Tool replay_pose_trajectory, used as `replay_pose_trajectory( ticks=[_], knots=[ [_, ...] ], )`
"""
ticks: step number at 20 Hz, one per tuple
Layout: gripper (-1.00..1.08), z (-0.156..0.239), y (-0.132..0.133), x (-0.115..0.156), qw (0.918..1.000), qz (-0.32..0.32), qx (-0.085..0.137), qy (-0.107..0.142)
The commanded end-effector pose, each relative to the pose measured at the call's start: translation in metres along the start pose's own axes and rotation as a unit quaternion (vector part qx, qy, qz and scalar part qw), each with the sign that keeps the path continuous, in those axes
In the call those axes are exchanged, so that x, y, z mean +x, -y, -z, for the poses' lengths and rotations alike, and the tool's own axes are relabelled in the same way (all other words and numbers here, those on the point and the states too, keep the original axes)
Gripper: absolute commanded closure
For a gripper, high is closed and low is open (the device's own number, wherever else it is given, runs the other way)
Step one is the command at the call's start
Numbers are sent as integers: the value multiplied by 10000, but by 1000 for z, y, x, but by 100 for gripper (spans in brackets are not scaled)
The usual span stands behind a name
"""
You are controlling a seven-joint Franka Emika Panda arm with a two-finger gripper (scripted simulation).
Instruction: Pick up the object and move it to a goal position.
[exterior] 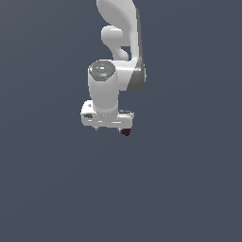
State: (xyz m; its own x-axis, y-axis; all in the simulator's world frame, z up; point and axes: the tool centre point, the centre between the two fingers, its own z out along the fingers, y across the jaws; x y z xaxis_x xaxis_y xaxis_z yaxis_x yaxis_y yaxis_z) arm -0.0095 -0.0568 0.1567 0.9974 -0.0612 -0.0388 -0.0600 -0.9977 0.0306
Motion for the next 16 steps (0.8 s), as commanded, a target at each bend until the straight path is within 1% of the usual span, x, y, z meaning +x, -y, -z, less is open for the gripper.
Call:
replay_pose_trajectory(
  ticks=[1, 6, 10, 13, 16],
  knots=[
    [-92, -1, 2, 0, 10000, 34, 1, 1],
    [-92, -4, 4, -3, 9997, 236, 1, -5],
    [-92, -10, 9, -7, 9985, 546, 1, -14],
    [-92, -15, 13, -11, 9963, 859, 1, -23],
    [-92, -21, 19, -16, 9922, 1246, 1, -36]
  ],
)
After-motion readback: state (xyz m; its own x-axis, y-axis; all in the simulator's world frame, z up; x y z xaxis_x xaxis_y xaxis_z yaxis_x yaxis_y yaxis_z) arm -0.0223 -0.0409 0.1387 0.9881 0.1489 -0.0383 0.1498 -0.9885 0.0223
